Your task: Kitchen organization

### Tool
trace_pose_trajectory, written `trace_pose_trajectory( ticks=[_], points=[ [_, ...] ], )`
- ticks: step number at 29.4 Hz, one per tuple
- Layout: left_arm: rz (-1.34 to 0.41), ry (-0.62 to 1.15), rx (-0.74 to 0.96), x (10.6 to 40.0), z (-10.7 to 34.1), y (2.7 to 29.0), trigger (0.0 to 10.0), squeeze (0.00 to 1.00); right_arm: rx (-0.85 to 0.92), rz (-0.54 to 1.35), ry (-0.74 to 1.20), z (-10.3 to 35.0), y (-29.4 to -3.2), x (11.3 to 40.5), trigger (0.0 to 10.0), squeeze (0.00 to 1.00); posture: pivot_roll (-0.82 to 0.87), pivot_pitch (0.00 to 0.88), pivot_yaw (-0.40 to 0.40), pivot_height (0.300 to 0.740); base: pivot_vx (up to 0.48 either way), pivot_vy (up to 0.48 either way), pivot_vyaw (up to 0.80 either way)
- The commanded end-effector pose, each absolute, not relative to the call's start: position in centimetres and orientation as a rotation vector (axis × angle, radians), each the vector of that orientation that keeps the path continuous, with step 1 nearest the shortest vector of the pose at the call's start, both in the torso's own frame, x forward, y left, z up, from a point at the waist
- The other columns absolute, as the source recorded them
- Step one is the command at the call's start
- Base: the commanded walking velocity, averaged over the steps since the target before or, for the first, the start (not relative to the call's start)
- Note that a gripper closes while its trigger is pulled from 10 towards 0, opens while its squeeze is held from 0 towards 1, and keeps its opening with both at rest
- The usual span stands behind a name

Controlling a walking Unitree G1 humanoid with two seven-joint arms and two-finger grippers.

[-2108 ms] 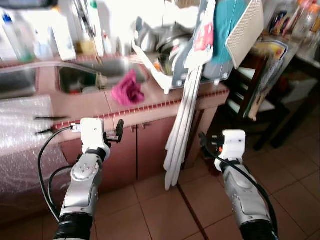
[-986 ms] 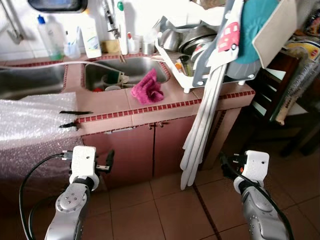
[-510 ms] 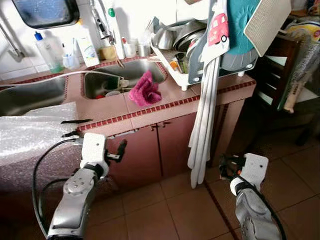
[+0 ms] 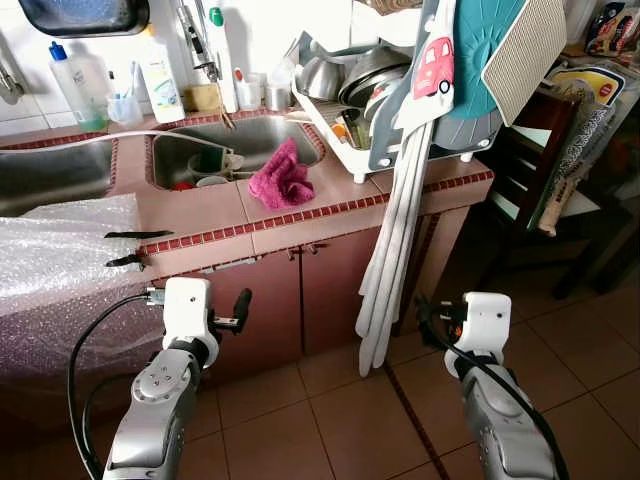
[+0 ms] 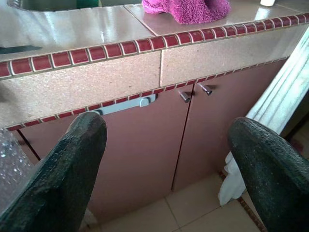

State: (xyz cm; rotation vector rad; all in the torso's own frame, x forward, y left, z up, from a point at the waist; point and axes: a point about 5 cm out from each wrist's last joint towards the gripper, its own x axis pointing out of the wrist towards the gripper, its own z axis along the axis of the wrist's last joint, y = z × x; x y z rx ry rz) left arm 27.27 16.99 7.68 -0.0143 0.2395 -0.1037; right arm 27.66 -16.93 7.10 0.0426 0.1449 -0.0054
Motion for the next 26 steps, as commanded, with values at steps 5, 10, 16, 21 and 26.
trace_pose_trajectory(
  ticks=[5,10,16,21,26],
  points=[
    [-0.095,0.203,-0.039,28.2,8.0,16.3,10.0,0.0,-0.013,0.015,0.108,8.1,-17.0,28.4,10.0,0.0,0.05,0.0,0.004,0.74,0.0,0.0,0.16],
    [-0.066,0.194,0.002,28.5,8.1,16.3,10.0,0.0,-0.005,0.021,0.107,8.0,-17.1,28.5,10.0,0.0,0.05,0.0,-0.005,0.74,0.0,0.0,0.8],
    [-0.04,0.191,-0.001,28.8,8.0,16.6,10.0,0.0,0.039,0.007,0.086,8.3,-17.1,28.7,10.0,0.0,0.06,0.0,-0.007,0.74,0.0,0.0,0.27],
    [-0.031,0.203,-0.006,28.9,7.9,16.8,10.0,0.0,0.055,0.0,0.097,8.0,-17.0,28.9,10.0,0.0,0.06,0.0,-0.003,0.74,0.0,0.0,0.0],
    [-0.029,0.209,-0.005,29.3,7.8,16.8,10.0,0.0,0.023,-0.03,0.115,7.7,-16.9,28.9,10.0,0.0,0.06,0.0,-0.004,0.74,0.0,0.415,0.0]
  ],
)
